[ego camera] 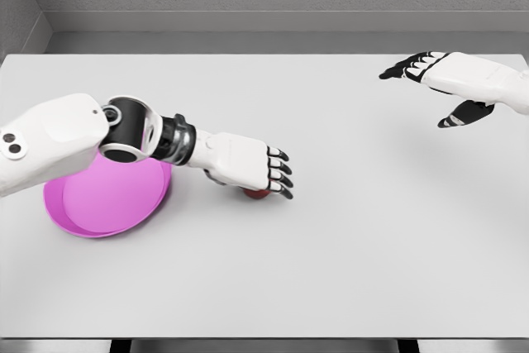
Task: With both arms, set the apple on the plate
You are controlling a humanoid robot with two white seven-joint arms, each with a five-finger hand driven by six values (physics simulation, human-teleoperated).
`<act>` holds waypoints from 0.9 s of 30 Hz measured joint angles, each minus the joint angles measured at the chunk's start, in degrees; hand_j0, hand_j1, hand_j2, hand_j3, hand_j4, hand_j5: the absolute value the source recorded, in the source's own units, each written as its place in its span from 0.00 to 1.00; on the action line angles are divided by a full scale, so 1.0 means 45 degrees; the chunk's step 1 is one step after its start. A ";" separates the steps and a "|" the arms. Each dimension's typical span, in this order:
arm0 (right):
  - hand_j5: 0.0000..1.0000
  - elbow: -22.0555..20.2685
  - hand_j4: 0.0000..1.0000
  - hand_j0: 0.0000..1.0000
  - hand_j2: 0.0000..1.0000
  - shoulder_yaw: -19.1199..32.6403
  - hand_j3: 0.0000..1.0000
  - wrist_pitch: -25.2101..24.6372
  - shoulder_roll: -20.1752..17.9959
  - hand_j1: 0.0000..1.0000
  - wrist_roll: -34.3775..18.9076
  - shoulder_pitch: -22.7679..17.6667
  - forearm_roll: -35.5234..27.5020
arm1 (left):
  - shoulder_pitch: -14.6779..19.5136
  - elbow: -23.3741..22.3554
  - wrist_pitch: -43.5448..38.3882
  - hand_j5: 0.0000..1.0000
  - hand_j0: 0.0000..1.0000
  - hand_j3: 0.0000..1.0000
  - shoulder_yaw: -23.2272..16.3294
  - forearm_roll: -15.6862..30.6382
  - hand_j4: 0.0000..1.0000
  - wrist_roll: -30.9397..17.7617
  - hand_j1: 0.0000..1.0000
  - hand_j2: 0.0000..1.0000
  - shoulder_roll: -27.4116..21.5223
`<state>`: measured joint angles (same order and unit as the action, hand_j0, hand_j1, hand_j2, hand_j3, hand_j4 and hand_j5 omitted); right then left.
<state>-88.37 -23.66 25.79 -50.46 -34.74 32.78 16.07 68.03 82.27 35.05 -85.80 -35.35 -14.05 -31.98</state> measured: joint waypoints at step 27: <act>1.00 0.0096 1.00 1.00 1.00 -0.0011 1.00 -0.0011 -0.0005 1.00 0.0000 -0.0019 0.0012 | -0.0039 -0.0117 -0.0007 0.07 0.07 0.07 0.0168 -0.0164 0.07 -0.0353 0.07 0.07 -0.0008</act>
<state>-87.94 -23.71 25.74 -50.49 -34.74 32.70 16.13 67.85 81.74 35.02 -85.05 -36.09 -15.63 -32.01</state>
